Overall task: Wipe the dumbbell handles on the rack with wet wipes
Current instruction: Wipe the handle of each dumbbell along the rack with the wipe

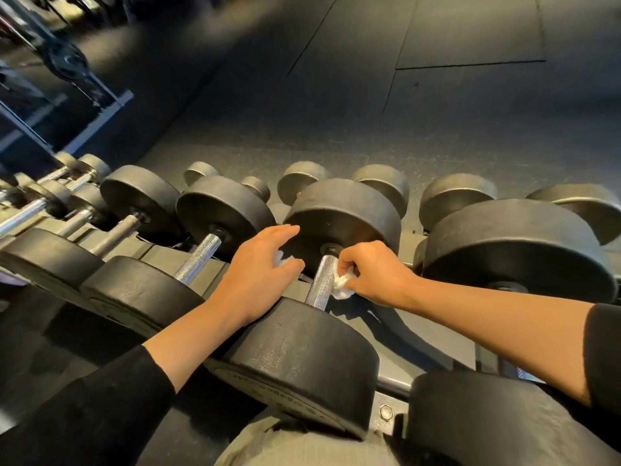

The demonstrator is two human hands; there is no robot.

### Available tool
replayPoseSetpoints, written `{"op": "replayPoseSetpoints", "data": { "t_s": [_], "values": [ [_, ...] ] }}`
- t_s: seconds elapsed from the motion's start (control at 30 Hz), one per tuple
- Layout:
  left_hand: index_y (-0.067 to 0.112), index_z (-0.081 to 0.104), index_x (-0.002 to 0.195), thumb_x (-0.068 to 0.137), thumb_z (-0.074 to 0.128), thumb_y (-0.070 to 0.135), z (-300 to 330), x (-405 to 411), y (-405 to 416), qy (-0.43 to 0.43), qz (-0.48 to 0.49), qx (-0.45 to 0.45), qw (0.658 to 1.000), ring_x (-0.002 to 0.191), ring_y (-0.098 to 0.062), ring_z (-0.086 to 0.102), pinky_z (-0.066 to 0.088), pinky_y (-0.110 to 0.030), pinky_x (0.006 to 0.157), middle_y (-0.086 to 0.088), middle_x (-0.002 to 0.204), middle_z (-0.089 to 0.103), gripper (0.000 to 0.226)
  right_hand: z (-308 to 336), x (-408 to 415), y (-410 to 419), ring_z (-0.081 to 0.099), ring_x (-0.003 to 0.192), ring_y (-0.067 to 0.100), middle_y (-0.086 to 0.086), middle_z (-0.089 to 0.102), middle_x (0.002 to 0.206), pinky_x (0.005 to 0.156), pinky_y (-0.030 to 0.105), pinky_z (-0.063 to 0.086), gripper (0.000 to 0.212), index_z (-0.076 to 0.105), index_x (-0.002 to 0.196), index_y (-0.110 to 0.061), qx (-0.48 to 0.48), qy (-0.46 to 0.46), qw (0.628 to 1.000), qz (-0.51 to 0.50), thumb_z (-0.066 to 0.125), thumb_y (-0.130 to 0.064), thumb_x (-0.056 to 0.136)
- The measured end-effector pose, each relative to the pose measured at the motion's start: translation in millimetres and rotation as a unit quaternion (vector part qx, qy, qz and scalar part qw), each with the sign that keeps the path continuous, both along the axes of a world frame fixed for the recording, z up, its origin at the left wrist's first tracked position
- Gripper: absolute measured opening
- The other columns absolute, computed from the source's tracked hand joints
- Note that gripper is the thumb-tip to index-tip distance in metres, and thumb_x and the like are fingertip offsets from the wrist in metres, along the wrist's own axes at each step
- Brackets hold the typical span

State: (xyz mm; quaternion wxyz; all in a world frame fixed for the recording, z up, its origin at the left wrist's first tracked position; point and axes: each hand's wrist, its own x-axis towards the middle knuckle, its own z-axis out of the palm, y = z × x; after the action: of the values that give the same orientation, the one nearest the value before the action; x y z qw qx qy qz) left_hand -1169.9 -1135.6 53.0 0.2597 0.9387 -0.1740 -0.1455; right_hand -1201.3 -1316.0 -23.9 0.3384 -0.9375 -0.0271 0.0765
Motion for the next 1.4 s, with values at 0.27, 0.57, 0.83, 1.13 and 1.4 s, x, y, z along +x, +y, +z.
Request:
{"op": "replayPoseSetpoints", "data": {
  "t_s": [0.27, 0.57, 0.83, 1.13, 1.4],
  "values": [
    [0.029, 0.043, 0.139, 0.09, 0.059, 0.023, 0, 1, -2, 0.011, 0.001, 0.004, 1.0, 0.121, -0.013, 0.049, 0.044, -0.04, 0.102, 0.011, 0.145, 0.038, 0.052, 2, -6, 10, 0.054, 0.08, 0.008, 0.002, 0.065, 0.096, 0.072, 0.014, 0.044, 0.014, 0.071, 0.092, -0.009, 0.09, 0.011, 0.996, -0.023, 0.074, -0.01, 0.079],
    [0.03, 0.045, 0.137, 0.09, 0.059, 0.025, 0, 4, 0, 0.006, -0.005, 0.008, 1.0, 0.116, -0.013, 0.052, 0.046, -0.039, 0.1, 0.012, 0.143, 0.039, 0.05, 12, -15, 18, 0.065, 0.092, 0.017, 0.008, 0.07, 0.096, 0.078, 0.021, 0.054, 0.008, 0.073, 0.085, -0.004, 0.221, 0.112, 0.969, 0.026, 0.073, -0.003, 0.077],
    [0.028, 0.047, 0.137, 0.088, 0.062, 0.024, -1, 4, 1, -0.007, -0.005, 0.0, 1.0, 0.119, -0.011, 0.048, 0.046, -0.039, 0.099, 0.01, 0.14, 0.042, 0.051, 26, -5, 22, 0.065, 0.069, 0.012, 0.004, 0.069, 0.08, 0.069, 0.022, 0.056, 0.006, 0.072, 0.08, -0.008, 0.28, 0.043, 0.956, -0.072, 0.076, -0.01, 0.076],
    [0.027, 0.043, 0.139, 0.09, 0.059, 0.02, -2, 5, 1, -0.039, -0.043, -0.006, 0.998, 0.128, -0.009, 0.039, 0.036, -0.027, 0.105, 0.01, 0.145, 0.039, 0.052, 29, -7, 16, 0.063, 0.074, 0.006, -0.002, 0.069, 0.085, 0.074, 0.02, 0.055, 0.008, 0.075, 0.086, -0.012, 0.198, 0.098, 0.974, 0.057, 0.074, -0.009, 0.079],
    [0.025, 0.047, 0.137, 0.091, 0.06, 0.021, -3, 24, -37, -0.062, -0.275, -0.041, 0.958, 0.118, 0.002, 0.044, 0.026, 0.003, 0.091, 0.011, 0.134, 0.052, 0.048, 81, -6, -45, 0.066, 0.069, 0.006, -0.003, 0.069, 0.082, 0.06, 0.021, 0.056, 0.009, 0.074, 0.085, -0.011, 0.105, 0.037, 0.993, -0.033, 0.076, -0.009, 0.076]
  ]
}}
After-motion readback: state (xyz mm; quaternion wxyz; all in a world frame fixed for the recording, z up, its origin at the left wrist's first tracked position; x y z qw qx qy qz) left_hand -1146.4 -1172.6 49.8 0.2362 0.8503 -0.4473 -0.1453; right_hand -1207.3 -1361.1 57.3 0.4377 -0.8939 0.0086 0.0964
